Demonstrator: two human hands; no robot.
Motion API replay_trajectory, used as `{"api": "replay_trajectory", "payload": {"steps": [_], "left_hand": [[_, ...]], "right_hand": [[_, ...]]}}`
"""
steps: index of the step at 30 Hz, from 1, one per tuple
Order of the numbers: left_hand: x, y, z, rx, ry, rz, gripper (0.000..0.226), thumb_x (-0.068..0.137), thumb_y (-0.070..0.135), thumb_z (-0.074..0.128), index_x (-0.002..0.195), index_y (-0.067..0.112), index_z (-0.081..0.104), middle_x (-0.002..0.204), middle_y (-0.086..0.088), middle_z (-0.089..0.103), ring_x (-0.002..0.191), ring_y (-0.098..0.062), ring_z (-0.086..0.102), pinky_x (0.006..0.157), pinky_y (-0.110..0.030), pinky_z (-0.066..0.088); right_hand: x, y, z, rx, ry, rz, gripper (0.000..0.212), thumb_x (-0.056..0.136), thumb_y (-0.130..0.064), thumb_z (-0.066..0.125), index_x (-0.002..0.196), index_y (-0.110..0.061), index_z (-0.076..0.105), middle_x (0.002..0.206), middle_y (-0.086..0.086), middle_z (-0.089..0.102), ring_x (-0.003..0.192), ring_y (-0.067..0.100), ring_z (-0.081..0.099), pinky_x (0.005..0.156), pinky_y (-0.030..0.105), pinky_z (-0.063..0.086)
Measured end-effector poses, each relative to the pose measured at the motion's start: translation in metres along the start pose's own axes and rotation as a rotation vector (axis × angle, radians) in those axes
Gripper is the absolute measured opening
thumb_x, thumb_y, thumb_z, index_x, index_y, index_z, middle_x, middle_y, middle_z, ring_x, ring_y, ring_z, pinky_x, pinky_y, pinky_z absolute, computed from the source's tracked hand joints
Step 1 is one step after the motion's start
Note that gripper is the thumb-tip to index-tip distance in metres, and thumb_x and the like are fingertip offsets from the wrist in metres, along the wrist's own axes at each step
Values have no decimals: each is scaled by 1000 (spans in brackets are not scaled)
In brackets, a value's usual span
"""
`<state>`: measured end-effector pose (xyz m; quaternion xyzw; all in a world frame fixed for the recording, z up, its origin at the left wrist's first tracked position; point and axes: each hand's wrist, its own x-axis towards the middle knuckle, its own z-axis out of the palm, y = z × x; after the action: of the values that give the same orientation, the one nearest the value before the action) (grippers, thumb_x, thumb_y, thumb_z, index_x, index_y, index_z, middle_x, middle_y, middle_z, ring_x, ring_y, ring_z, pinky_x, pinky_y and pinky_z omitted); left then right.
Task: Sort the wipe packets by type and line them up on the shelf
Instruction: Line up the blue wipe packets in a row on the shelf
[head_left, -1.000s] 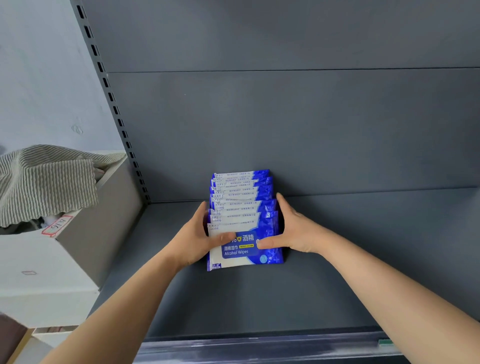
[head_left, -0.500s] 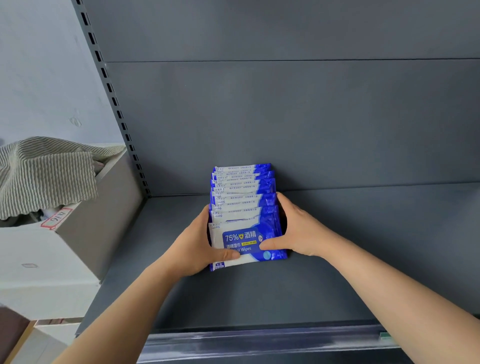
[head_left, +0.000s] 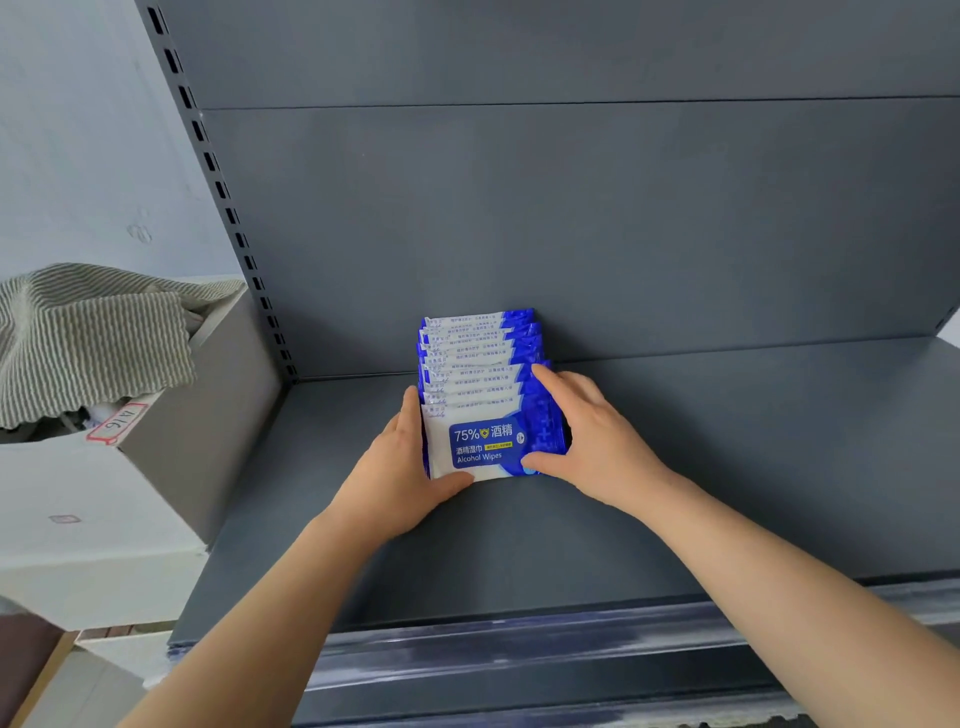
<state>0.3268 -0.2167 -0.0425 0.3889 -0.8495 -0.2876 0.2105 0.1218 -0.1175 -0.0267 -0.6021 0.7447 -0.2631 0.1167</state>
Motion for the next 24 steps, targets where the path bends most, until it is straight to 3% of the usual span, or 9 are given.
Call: {"api": "replay_trajectory", "payload": {"steps": [4, 7, 11, 16, 21, 24], "left_hand": [[0, -1, 1, 30, 4, -37, 81, 74, 40, 78, 137, 26, 28, 129, 5, 54, 110, -15, 56, 89, -35, 50], [-4, -2, 2, 91, 49, -87, 93, 72, 45, 78, 143, 16, 25, 138, -1, 47, 122, -21, 49, 96, -39, 47], [-10, 16, 0, 377, 290, 52, 84, 77, 43, 74, 143, 9, 35, 147, -9, 40, 134, -29, 37, 109, -42, 32], [0, 63, 28, 470, 401, 342, 38, 79, 31, 66, 109, 7, 68, 111, -11, 67, 97, -37, 62, 87, -45, 49], [0, 140, 83, 424, 227, 535, 28, 78, 30, 61, 97, 12, 73, 90, -4, 72, 77, -31, 65, 71, -39, 52], [-1, 189, 126, 393, 165, 639, 21, 76, 26, 72, 92, 12, 73, 85, -3, 72, 73, -30, 66, 66, -36, 51]], "right_hand": [[-4, -6, -1, -44, -5, -1, 97, 77, -37, 74, 151, -29, 12, 150, -5, 21, 129, 18, 41, 96, 39, 48], [-9, -9, -4, -117, 38, -6, 94, 80, -42, 72, 152, -23, 15, 158, -3, 12, 140, 18, 27, 108, 33, 34], [-21, -9, -18, -199, 95, -16, 77, 88, -43, 62, 150, -17, 25, 159, -3, 17, 143, 14, 24, 112, 26, 23], [-53, 9, -47, -300, 167, 36, 56, 96, -37, 51, 146, -20, 36, 155, -6, 29, 140, 12, 30, 110, 24, 26], [-105, 51, -88, -379, 213, 135, 47, 97, -34, 51, 141, -20, 45, 148, -5, 42, 135, 13, 39, 106, 25, 32], [-146, 87, -118, -393, 265, 223, 44, 95, -31, 55, 136, -16, 52, 142, -2, 50, 129, 17, 48, 102, 29, 38]]}}
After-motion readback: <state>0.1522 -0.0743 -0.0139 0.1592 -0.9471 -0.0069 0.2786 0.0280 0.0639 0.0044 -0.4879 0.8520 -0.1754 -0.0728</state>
